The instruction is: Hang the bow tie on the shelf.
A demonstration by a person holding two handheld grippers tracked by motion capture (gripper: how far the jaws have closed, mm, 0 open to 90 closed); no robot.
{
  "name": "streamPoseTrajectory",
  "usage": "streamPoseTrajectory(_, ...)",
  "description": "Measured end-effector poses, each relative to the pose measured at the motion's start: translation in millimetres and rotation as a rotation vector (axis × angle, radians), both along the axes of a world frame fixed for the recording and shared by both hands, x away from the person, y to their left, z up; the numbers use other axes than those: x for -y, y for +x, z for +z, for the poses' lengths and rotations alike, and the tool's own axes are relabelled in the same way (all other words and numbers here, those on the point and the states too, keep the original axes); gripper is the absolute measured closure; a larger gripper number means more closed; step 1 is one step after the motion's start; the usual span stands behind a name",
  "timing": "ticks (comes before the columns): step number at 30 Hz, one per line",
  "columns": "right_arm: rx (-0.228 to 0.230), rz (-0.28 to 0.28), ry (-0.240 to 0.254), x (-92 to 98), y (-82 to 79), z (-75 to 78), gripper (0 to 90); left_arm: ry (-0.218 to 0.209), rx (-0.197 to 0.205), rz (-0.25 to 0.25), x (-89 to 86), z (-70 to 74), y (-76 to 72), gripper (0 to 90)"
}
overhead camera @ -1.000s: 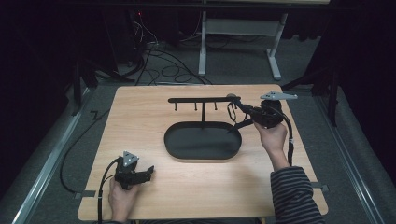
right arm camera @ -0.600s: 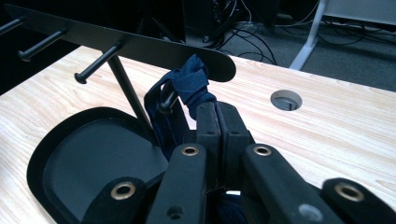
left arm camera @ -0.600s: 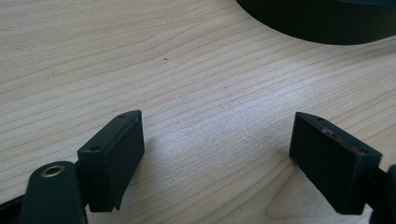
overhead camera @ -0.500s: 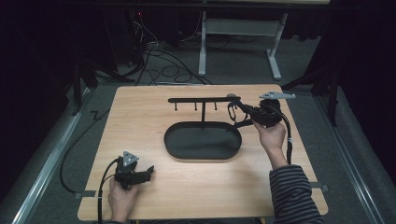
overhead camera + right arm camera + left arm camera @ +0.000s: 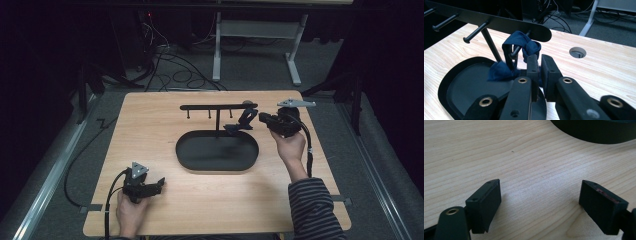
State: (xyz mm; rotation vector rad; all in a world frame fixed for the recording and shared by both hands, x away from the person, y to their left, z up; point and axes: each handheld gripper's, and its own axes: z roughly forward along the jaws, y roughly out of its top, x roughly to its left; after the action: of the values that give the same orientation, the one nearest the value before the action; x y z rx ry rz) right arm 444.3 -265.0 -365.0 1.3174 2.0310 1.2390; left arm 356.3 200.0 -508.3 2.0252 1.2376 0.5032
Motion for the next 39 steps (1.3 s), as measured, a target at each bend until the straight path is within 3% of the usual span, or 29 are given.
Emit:
streamPoseTrajectory(12, 0.030, -0.017, 0.017, 12.0, -11.8, 6.4, 78.0, 0.004, 0.002, 0.000, 0.4, -0.1, -0.1, 18.4)
streamPoseTrajectory(39, 0.079, -0.033, 0.026, 38.0, -51.5, 16.1, 70.5, 0.008, 0.005, 0.002, 0.9, -0.3, -0.1, 18.4)
